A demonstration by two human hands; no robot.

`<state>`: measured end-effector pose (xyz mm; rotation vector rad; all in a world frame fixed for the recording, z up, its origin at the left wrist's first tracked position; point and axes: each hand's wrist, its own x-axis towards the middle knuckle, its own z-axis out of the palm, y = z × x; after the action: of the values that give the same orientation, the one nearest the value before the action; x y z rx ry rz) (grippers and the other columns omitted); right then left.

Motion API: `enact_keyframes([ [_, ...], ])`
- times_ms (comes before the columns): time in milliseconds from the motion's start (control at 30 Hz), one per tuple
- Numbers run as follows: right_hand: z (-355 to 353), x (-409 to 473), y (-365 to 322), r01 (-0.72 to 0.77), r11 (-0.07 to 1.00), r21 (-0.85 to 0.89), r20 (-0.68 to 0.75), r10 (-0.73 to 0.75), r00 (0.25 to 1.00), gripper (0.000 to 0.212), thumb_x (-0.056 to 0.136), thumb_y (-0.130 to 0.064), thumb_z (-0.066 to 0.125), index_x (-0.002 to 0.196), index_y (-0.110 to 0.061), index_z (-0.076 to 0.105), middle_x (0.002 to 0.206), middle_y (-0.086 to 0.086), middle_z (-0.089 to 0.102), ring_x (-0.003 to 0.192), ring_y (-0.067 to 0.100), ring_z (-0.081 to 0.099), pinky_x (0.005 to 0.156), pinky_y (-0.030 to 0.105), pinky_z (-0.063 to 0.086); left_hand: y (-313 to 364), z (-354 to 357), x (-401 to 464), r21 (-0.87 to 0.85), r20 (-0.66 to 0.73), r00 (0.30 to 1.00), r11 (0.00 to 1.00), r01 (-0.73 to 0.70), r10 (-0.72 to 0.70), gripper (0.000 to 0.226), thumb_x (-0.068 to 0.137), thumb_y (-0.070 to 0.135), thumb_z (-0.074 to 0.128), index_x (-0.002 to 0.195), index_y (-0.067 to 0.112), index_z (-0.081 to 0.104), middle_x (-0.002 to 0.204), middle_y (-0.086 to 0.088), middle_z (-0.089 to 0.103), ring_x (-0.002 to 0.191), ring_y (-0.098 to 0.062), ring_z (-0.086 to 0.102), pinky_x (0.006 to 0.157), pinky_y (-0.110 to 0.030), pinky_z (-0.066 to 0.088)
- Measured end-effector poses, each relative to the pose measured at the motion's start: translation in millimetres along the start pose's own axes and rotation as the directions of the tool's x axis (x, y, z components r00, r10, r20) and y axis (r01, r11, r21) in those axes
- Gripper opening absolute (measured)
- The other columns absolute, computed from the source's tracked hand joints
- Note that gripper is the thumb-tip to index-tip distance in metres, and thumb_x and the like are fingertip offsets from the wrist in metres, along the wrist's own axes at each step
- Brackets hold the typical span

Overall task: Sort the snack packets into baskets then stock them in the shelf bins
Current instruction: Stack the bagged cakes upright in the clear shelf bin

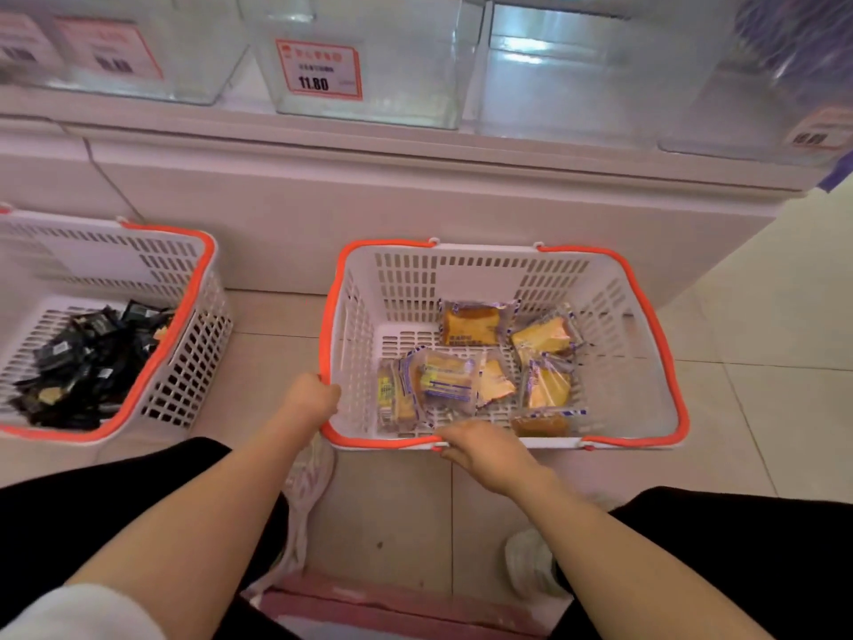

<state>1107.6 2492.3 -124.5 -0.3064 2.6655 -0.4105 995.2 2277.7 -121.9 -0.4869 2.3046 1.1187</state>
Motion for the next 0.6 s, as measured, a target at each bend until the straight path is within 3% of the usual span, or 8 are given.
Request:
enact_keyframes([
  [100, -5.3, 7.2, -0.1, -0.012, 0.999, 0.052, 0.076, 0.008, 0.997, 0.030, 0.095, -0.034, 0.049, 0.121, -0.021, 0.055, 0.120, 0.004, 0.060, 0.110, 0.025, 0.055, 0.082, 0.036, 0.045, -0.3, -3.1, -2.7, 0.133, -0.003, 0.999, 0.990, -0.051, 0.052, 0.032, 0.086, 0.000, 0.050, 0.115, -0.011, 0.054, 0.112, -0.029, 0.061, 0.101, -0.040, 0.060, 0.081, -0.038, 0.047],
  [200, -25.1, 15.3, 6.5, -0.062, 0.984, 0.169, 0.226, 0.022, 0.974, 0.036, 0.090, -0.039, 0.058, 0.118, -0.017, 0.058, 0.117, 0.003, 0.062, 0.107, 0.021, 0.057, 0.085, 0.032, 0.045, 13.7, -2.8, -6.6, 0.257, -0.083, 0.985, 0.958, -0.128, 0.154, 0.039, 0.083, 0.008, 0.056, 0.118, -0.008, 0.046, 0.119, -0.027, 0.055, 0.110, -0.042, 0.053, 0.085, -0.040, 0.043],
  [267, -46.4, 22.7, 10.9, -0.052, 0.976, 0.213, 0.204, 0.008, 0.979, 0.036, 0.089, -0.041, 0.058, 0.111, -0.013, 0.063, 0.109, 0.005, 0.065, 0.099, 0.020, 0.059, 0.085, 0.034, 0.048, 30.3, -3.4, -6.5, 0.318, -0.157, 0.956, 0.929, -0.190, 0.250, 0.044, 0.082, 0.009, 0.056, 0.121, -0.007, 0.042, 0.124, -0.025, 0.048, 0.117, -0.040, 0.044, 0.093, -0.043, 0.037],
  [367, -93.2, 37.9, 22.3, -0.058, 0.968, 0.243, -0.003, 0.060, 0.998, 0.025, 0.093, -0.034, 0.054, 0.103, -0.014, 0.065, 0.101, 0.004, 0.068, 0.092, 0.021, 0.061, 0.080, 0.035, 0.048, 70.4, -3.0, -4.7, 0.394, -0.154, 0.861, 0.829, -0.397, 0.485, 0.058, 0.083, 0.007, 0.053, 0.136, -0.003, 0.033, 0.136, -0.020, 0.040, 0.128, -0.035, 0.033, 0.106, -0.039, 0.024],
  [433, -133.0, 48.3, 33.8, -0.081, 0.969, 0.235, -0.166, 0.122, 0.978, 0.022, 0.094, -0.027, 0.051, 0.104, -0.014, 0.066, 0.105, 0.004, 0.068, 0.095, 0.021, 0.061, 0.080, 0.033, 0.046, 107.4, -1.5, -6.2, 0.384, -0.089, 0.788, 0.751, -0.537, 0.609, 0.059, 0.083, 0.007, 0.052, 0.139, 0.002, 0.033, 0.140, -0.016, 0.039, 0.130, -0.031, 0.033, 0.109, -0.037, 0.024],
  [500, -174.4, 54.1, 46.3, -0.091, 0.967, 0.238, -0.354, 0.174, 0.919, 0.021, 0.093, -0.020, 0.051, 0.104, -0.012, 0.067, 0.105, 0.006, 0.069, 0.098, 0.022, 0.060, 0.082, 0.030, 0.043, 147.1, 0.7, -8.4, 0.372, -0.017, 0.695, 0.650, -0.663, 0.719, 0.057, 0.084, 0.008, 0.051, 0.139, 0.007, 0.035, 0.142, -0.012, 0.040, 0.131, -0.026, 0.034, 0.109, -0.033, 0.023],
  [600, -234.3, 52.2, 65.3, -0.085, 0.965, 0.249, -0.603, 0.223, 0.766, 0.020, 0.091, -0.008, 0.052, 0.105, -0.006, 0.066, 0.108, 0.011, 0.065, 0.104, 0.027, 0.057, 0.084, 0.025, 0.034, 209.6, -0.1, -12.8, 0.379, 0.070, 0.533, 0.472, -0.796, 0.843, 0.054, 0.088, 0.008, 0.050, 0.140, 0.006, 0.035, 0.144, -0.010, 0.038, 0.134, -0.024, 0.031, 0.109, -0.026, 0.019],
])
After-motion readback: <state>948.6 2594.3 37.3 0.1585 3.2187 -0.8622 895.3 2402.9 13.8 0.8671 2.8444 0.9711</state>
